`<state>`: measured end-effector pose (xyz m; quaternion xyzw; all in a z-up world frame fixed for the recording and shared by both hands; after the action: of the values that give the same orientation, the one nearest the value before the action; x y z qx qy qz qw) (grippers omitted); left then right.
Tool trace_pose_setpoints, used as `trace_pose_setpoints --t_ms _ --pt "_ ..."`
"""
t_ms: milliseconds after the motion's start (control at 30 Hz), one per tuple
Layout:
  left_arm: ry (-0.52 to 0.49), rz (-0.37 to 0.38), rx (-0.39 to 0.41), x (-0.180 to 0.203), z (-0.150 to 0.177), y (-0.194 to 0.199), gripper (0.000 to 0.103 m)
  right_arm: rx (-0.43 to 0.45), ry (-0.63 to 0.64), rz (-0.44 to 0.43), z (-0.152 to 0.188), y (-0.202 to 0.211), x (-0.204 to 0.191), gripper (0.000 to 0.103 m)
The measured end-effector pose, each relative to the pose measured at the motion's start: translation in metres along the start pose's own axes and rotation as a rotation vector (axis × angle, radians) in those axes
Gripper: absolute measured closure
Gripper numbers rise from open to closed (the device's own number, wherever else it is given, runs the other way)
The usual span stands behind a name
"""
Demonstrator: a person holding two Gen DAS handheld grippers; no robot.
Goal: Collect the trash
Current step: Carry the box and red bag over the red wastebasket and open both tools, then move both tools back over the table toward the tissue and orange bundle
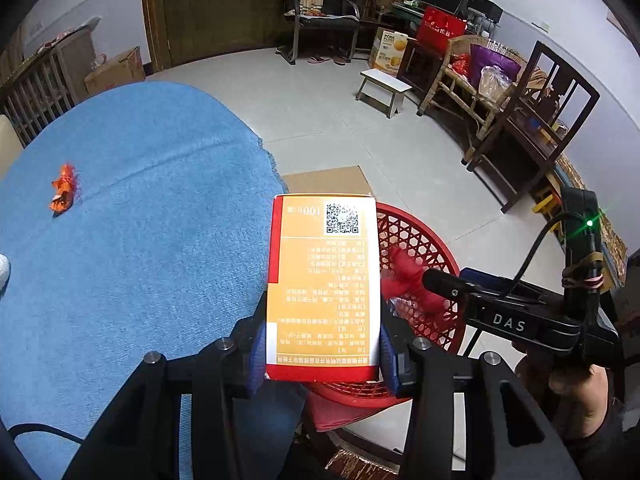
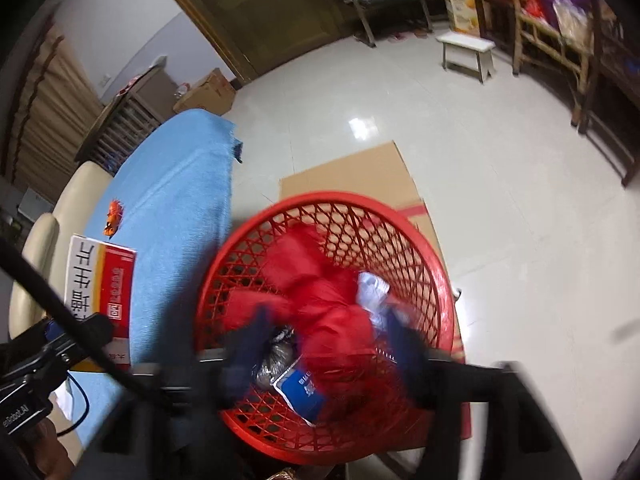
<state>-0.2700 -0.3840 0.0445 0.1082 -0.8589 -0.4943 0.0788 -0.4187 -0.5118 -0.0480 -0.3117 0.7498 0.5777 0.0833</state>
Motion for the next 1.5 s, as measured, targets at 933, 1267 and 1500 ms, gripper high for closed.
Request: trace_pose_setpoints --t_ms 933,1267,1500 --pt "0.104 0.035 0.011 -0.027 -0.001 -0.012 0.020 0.109 -0.071 -0.075 -0.022 0.046 0.004 0.029" --pt "0.332 -0.116 0.094 -0.126 0.059 0.053 0.020 0.054 0.022 -0.107 -0.006 0.027 -0.050 0.030" --pt "0.514 -0.230 0.089 -0.195 0.116 0.077 0.020 0.000 0.131 -0.122 0.013 0.005 -0.107 0.030"
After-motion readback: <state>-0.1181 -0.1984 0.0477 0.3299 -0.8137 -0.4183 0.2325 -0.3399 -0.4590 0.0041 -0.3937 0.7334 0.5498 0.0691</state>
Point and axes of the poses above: each gripper's, at about its wrist camera, not at the fingertips, and y roughly against the way its jaws point, x to its right, z to its underside, the point moved 3 cm from there along -y, roughly the way its jaws point, and after that the axes turned 12 degrees about -y, right-handed, at the moved point
